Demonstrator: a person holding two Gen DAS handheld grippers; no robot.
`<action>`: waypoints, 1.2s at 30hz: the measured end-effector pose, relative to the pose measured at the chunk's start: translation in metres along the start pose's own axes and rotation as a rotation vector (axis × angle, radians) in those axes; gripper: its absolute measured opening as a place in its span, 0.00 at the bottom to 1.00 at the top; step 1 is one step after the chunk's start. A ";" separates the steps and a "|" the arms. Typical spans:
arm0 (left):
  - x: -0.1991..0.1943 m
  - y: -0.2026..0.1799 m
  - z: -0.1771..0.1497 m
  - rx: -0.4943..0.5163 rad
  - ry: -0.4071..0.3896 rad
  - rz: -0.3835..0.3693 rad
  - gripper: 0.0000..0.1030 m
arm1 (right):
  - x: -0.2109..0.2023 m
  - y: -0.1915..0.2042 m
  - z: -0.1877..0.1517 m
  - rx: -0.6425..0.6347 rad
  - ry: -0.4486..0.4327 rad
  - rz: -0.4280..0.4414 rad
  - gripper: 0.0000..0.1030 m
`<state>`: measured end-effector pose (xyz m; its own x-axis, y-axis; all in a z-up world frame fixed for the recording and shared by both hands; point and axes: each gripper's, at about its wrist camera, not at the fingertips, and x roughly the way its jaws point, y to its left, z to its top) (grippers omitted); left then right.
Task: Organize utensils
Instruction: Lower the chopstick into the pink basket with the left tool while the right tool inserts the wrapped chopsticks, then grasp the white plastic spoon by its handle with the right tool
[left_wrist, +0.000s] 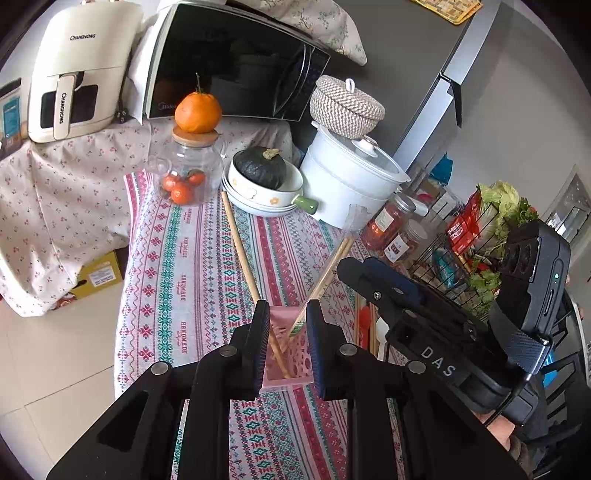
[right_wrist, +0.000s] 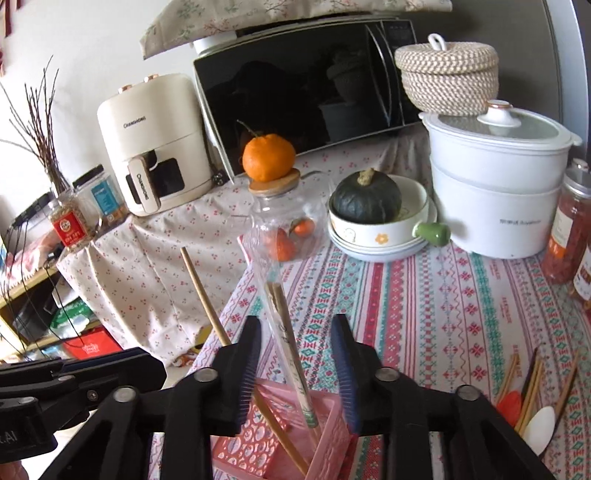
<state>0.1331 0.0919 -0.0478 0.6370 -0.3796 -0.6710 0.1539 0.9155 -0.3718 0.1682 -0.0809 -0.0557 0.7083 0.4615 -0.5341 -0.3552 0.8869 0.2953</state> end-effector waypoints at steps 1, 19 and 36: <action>0.000 -0.002 0.000 0.007 0.000 0.000 0.21 | -0.004 -0.003 0.001 0.010 -0.005 0.007 0.45; 0.013 -0.082 -0.041 0.219 0.048 -0.014 0.21 | -0.063 -0.152 -0.020 0.294 0.237 -0.213 0.45; 0.071 -0.124 -0.088 0.207 0.227 0.075 0.39 | -0.009 -0.191 -0.075 0.514 0.486 -0.158 0.37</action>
<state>0.0927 -0.0601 -0.1064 0.4710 -0.3083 -0.8265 0.2778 0.9411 -0.1928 0.1843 -0.2527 -0.1666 0.3341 0.3908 -0.8577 0.1458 0.8776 0.4567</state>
